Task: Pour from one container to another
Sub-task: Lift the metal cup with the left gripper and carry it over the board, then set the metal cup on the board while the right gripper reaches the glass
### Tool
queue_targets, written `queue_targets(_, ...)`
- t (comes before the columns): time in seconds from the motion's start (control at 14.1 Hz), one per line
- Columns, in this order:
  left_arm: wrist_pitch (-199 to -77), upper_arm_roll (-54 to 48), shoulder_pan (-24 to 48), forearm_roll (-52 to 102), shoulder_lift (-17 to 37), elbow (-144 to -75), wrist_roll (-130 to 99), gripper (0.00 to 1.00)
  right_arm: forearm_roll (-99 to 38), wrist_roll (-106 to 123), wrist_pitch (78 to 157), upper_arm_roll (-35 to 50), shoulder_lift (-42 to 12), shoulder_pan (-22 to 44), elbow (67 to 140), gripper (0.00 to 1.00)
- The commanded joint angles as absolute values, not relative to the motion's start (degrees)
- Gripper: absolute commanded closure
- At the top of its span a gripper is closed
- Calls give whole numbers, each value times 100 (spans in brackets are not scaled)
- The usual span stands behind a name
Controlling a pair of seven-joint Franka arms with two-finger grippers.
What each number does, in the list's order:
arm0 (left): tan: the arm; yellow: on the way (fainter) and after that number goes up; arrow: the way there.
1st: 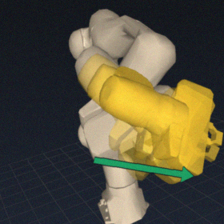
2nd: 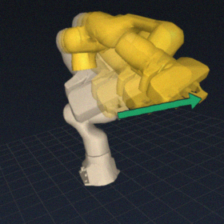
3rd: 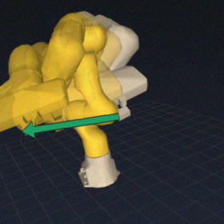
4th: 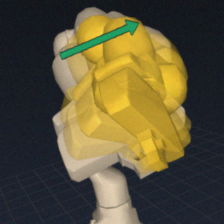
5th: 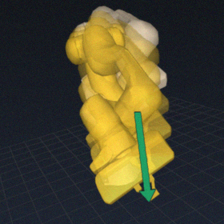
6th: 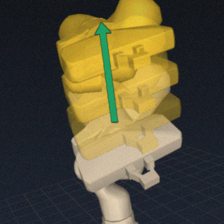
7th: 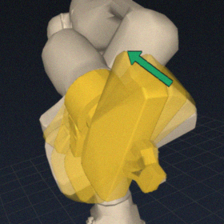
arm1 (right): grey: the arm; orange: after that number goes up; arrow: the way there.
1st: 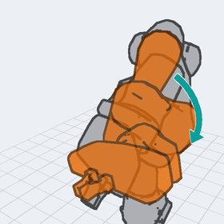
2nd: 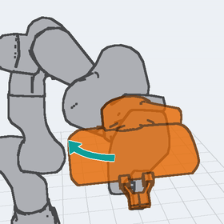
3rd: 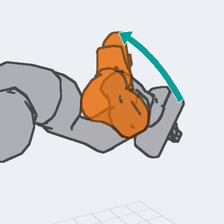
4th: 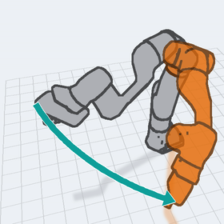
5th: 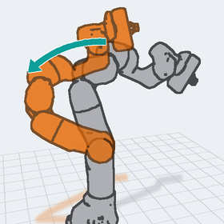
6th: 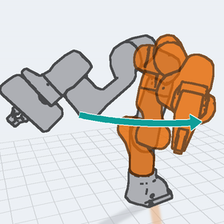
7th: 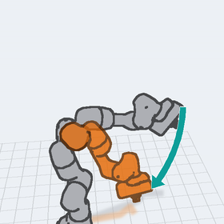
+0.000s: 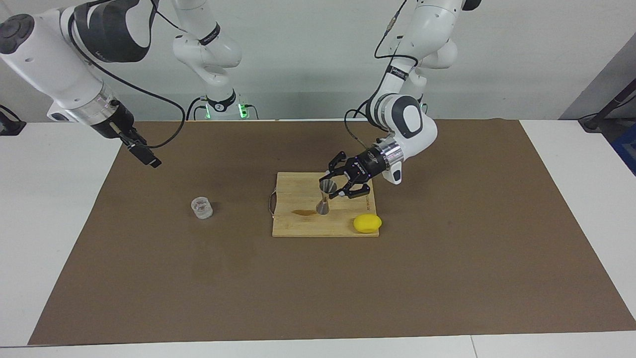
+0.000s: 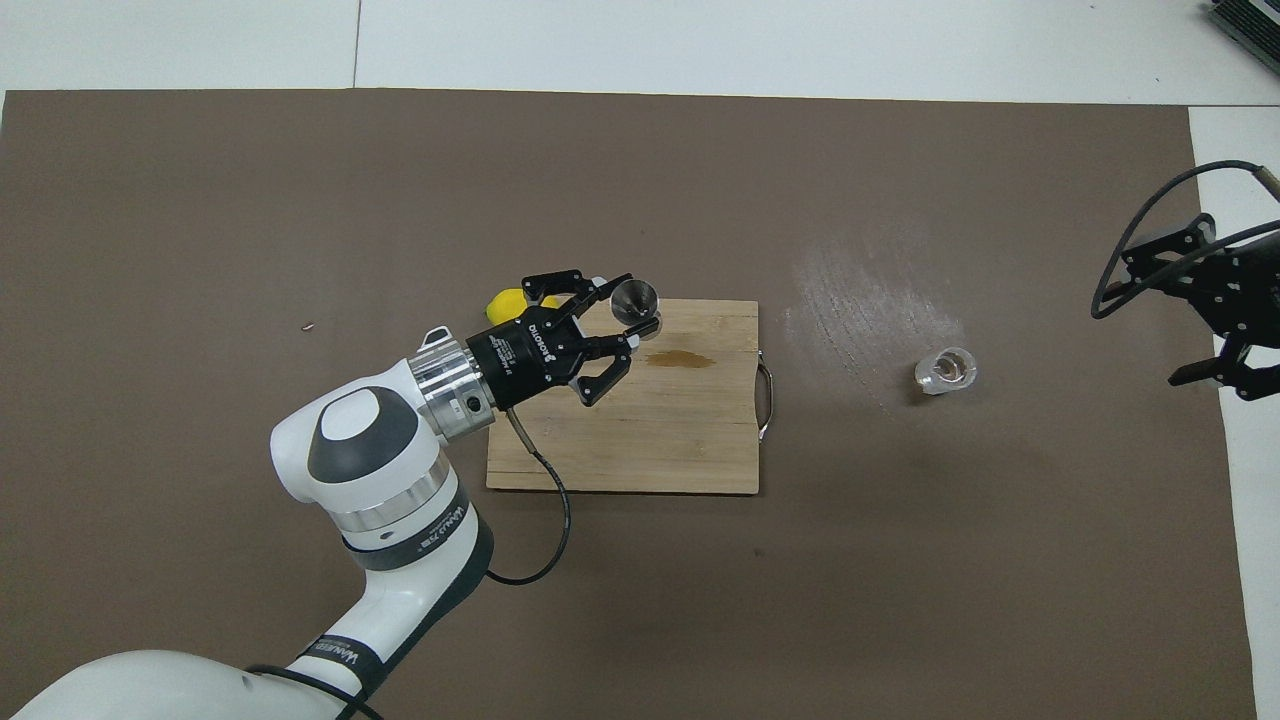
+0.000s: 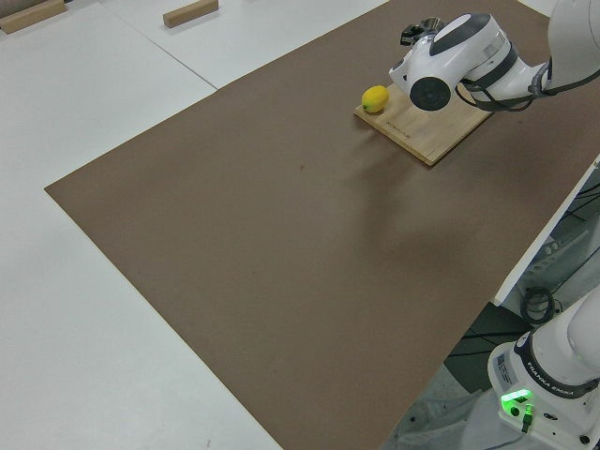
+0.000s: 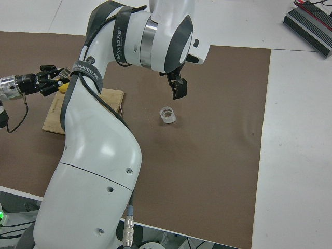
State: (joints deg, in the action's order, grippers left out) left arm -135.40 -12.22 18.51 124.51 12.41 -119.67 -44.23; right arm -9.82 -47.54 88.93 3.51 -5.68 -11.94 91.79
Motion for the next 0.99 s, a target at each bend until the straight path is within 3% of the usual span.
queue_targets(0.0,-13658,-1134,2109,12674,1624,-11620,-3914,100,-1474,-5106,8965,396,-807,-1502,9290,2)
queue_targets(0.21,-13676,-1081,2442,13076,1916,-11444,-3445,100,-1757,-5115,8912,396,-1194,-1714,9307,2)
queue_targets(0.92,-14142,-1055,2768,13219,1925,-11575,-3437,100,-2144,-5019,9334,404,-2406,-1872,9202,2)
